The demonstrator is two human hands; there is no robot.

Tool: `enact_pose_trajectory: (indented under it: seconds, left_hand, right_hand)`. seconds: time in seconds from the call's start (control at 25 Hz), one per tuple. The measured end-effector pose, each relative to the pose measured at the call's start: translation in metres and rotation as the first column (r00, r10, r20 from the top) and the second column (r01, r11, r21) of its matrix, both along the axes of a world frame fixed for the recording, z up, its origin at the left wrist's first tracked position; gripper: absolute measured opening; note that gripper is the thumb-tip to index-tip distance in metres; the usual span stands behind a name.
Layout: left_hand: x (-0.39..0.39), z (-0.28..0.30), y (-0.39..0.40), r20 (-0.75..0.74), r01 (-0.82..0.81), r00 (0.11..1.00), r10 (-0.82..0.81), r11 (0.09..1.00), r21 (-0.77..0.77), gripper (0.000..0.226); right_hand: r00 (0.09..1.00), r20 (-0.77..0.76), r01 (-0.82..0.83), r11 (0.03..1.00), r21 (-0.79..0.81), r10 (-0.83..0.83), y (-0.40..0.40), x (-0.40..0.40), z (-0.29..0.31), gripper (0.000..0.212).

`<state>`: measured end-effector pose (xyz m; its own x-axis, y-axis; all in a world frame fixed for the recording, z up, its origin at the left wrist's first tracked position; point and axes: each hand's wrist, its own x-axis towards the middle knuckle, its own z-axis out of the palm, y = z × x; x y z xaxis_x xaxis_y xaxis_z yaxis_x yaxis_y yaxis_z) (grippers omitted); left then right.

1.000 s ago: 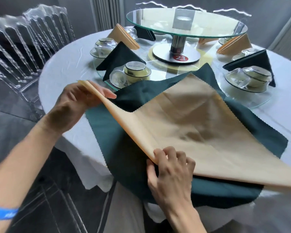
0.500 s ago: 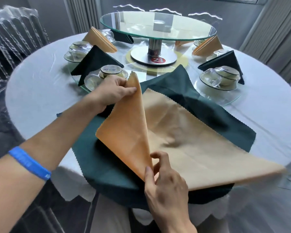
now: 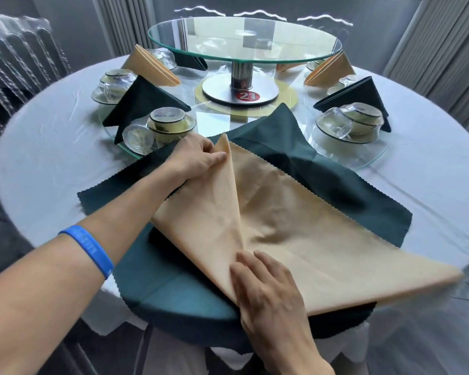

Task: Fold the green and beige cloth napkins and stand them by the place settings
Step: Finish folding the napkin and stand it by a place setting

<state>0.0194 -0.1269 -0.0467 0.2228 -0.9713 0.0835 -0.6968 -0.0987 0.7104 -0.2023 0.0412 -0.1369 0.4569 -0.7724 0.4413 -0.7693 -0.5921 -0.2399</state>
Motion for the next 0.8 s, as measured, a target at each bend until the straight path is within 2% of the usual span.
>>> enact_pose_trajectory:
  seconds: [0.12,0.32,0.44,0.52,0.56,0.64,0.72,0.8]
  left_hand:
    - [-0.002,-0.005,-0.004,0.036,0.008,0.999,-0.008,1.000,0.002,0.025]
    - [-0.004,-0.006,-0.002,0.050,-0.019,0.999,0.019,1.000,-0.012,0.021]
    - [0.000,-0.008,0.032,0.088,-0.126,0.985,0.149,0.967,-0.220,0.038]
    - [0.009,-0.015,0.079,0.073,-0.159,0.978,0.196,0.923,-0.351,0.035]
    - [0.016,-0.021,0.103,0.082,-0.173,0.974,0.212,0.925,-0.340,0.031]
    - [0.033,-0.031,0.143,0.059,-0.190,0.977,0.204,0.964,-0.186,0.028]
    - [0.046,-0.037,0.161,-0.083,-0.156,0.985,0.153,0.987,-0.034,0.030]
    - [0.052,-0.042,0.162,-0.191,-0.102,0.977,0.098,0.995,-0.010,0.031]
  right_hand:
    - [0.999,-0.044,0.004,1.000,0.025,-0.003,0.000,-0.003,-0.005,0.036]
    - [0.970,-0.241,0.050,0.995,0.089,-0.027,0.000,-0.002,-0.007,0.059]
    - [0.959,-0.282,0.073,0.991,0.113,-0.039,0.000,-0.003,-0.007,0.062]
    - [0.953,-0.300,0.084,0.991,0.104,-0.049,-0.001,-0.003,-0.007,0.063]
    - [0.950,-0.307,0.089,0.991,0.102,-0.054,0.000,-0.002,-0.008,0.063]
    - [0.949,-0.310,0.089,0.991,0.104,-0.053,0.001,-0.001,-0.007,0.063]
    - [0.948,-0.317,0.077,0.992,0.104,-0.041,0.001,-0.002,-0.008,0.063]
    - [0.947,-0.318,0.074,0.992,0.101,-0.039,0.000,-0.002,-0.008,0.063]
